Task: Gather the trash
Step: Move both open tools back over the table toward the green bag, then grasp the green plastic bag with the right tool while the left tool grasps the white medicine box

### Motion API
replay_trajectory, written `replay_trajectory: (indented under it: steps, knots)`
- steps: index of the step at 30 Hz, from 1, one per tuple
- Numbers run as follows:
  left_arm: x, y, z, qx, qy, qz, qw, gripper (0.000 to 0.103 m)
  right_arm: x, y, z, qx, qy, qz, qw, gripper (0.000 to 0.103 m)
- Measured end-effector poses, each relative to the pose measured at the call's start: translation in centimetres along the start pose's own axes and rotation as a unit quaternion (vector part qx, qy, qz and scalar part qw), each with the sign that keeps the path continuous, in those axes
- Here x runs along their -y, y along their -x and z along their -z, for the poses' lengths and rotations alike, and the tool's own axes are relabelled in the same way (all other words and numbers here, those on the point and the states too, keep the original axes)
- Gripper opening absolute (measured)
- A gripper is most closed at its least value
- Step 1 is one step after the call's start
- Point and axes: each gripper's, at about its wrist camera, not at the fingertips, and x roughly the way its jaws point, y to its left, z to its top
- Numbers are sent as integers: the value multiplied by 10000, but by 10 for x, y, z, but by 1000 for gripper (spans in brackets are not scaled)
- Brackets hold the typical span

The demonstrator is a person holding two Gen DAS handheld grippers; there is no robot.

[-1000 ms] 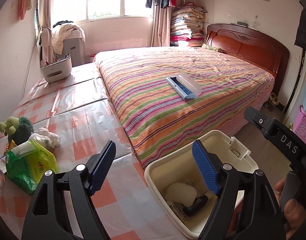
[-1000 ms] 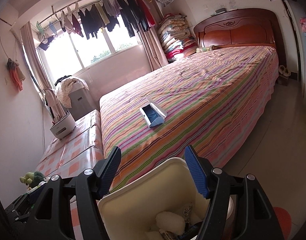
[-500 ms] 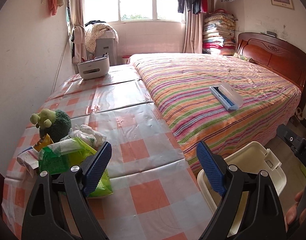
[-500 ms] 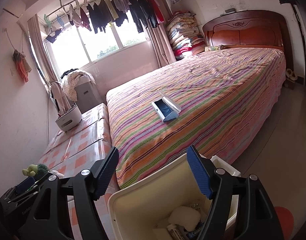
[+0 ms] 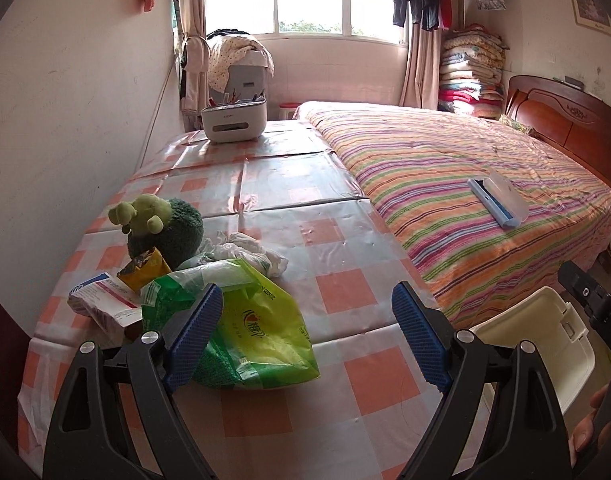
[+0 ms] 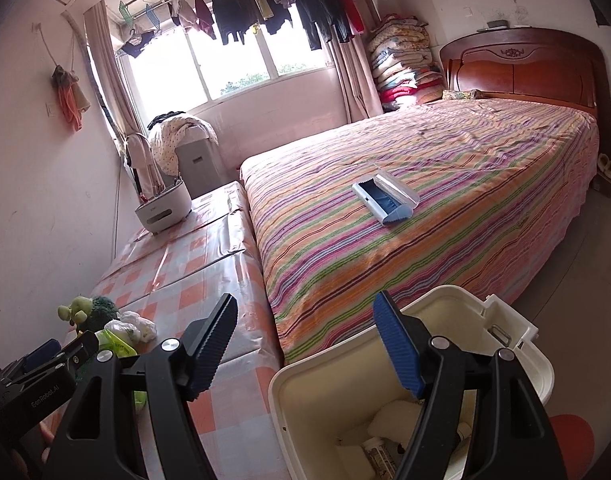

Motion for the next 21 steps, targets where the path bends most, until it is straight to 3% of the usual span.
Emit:
replay_trajectory:
  steps: [12,21]
  knots:
    - [-74,1,13,-125,378,-409,9984,85,-66,-22,16,-338,615,-414,9967,68]
    - [-137,5,20,-202,752,-779,9939,85,-124,-40,31,-639,1290,-839,9860,69]
